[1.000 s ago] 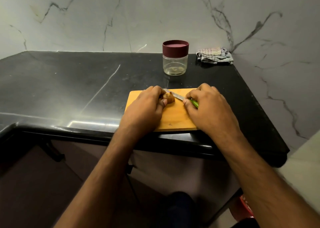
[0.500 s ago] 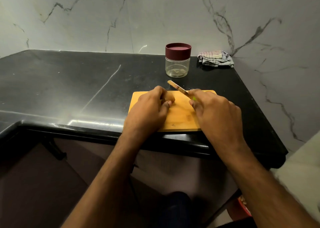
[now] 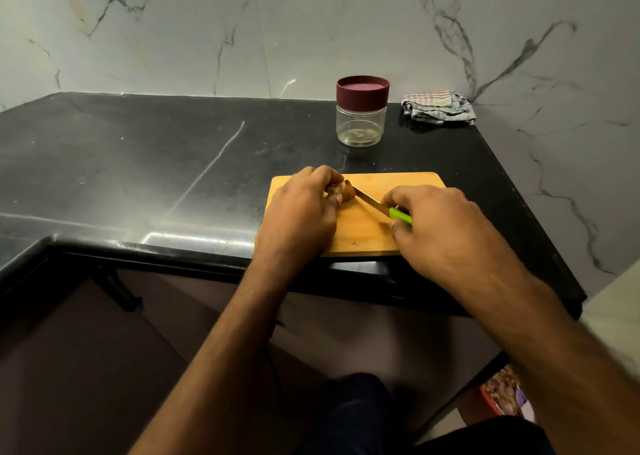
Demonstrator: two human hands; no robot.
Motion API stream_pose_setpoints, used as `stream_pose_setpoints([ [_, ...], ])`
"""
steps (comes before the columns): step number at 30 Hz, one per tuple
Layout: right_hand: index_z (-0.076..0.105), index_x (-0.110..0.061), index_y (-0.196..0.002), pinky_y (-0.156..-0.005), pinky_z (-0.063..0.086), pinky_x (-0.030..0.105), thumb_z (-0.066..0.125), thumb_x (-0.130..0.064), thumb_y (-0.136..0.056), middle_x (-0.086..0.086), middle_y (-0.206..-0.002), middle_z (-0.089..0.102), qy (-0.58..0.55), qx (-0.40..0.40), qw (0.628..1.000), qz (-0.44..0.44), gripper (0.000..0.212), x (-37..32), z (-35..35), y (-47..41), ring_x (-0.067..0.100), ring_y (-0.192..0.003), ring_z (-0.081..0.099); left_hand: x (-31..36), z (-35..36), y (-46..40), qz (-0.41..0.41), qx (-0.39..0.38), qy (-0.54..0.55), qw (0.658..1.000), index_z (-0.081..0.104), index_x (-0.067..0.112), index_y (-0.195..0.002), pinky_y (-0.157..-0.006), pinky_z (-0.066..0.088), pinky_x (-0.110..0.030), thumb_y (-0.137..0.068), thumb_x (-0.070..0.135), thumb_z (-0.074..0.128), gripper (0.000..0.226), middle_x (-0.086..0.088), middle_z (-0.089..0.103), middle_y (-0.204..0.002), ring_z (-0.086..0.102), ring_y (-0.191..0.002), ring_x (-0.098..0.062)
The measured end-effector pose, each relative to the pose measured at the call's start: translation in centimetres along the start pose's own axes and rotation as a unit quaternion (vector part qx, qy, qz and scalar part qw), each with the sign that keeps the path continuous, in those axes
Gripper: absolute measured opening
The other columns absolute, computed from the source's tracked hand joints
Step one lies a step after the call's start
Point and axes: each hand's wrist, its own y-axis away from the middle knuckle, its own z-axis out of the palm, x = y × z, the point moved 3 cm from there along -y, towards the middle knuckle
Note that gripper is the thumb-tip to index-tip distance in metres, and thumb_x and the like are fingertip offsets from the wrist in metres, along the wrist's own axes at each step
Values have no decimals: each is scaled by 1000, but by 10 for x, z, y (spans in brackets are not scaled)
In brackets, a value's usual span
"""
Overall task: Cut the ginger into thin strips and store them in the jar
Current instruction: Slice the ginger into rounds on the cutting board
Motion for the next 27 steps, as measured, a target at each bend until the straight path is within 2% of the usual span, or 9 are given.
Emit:
stream_pose_setpoints([
  [2,56,-37,-125,-83,50,32,55,-30,-94,-4,-115,58,-27,-9,1000,-2,31,-3,-1,1,15,-99,55,0,0,-1,0,-7,5,1000,63,23,-122,-87,48,-27,-97,30,63,26,7,63,-111,57,-101,-9],
  [5,58,-36,-126,-86,47,30,55,-34,-95,-4,-121,60,-72,20,997,-7,32,-1,-1,3,15,-105,55,0,0,0,-3,-4,17,1000,63,23,-118,-89,51,-31,-97,29,63,22,8,64,-108,58,-99,-8],
  [9,59,-37,-126,-85,40,25,58,-39,-93,-6,-124,60,-147,42,988,-11,33,5,3,1,12,-111,51,1,-1,1,-5,16,5,1000,63,22,-115,-88,51,-34,-97,22,61,19,6,64,-109,57,-99,-11],
  [12,55,-37,-131,-86,42,25,57,-40,-93,-7,-123,60,-164,49,985,-4,38,6,4,2,11,-110,52,1,-2,2,-14,18,1,1000,63,22,-117,-87,49,-32,-96,22,61,20,6,64,-109,57,-97,-10],
  [15,47,-41,-136,-87,48,28,53,-35,-96,-5,-118,62,-151,39,988,0,42,7,5,4,10,-102,57,1,-2,2,-17,15,0,1000,62,23,-117,-86,48,-30,-97,24,61,20,7,63,-109,56,-97,-9],
  [19,44,-39,-138,-88,46,31,43,-33,-100,-1,-129,54,-85,-36,996,-4,38,-1,4,2,15,-105,52,2,-2,1,-19,7,1,1000,62,22,-118,-85,48,-30,-98,26,60,21,7,63,-109,56,-98,-9],
  [22,49,-33,-132,-87,49,34,38,-35,-101,0,-122,58,-65,-60,996,-23,32,-9,2,1,14,-95,49,1,-2,0,-21,10,7,1000,63,22,-117,-88,52,-34,-97,26,61,20,8,64,-107,58,-98,-9],
  [27,43,-31,-133,-81,53,38,32,-31,-102,-2,-106,58,-25,-78,996,-34,32,-14,2,7,13,-91,55,0,-1,0,-22,10,18,1000,63,21,-116,-89,52,-40,-99,23,59,18,6,64,-107,58,-98,-13],
])
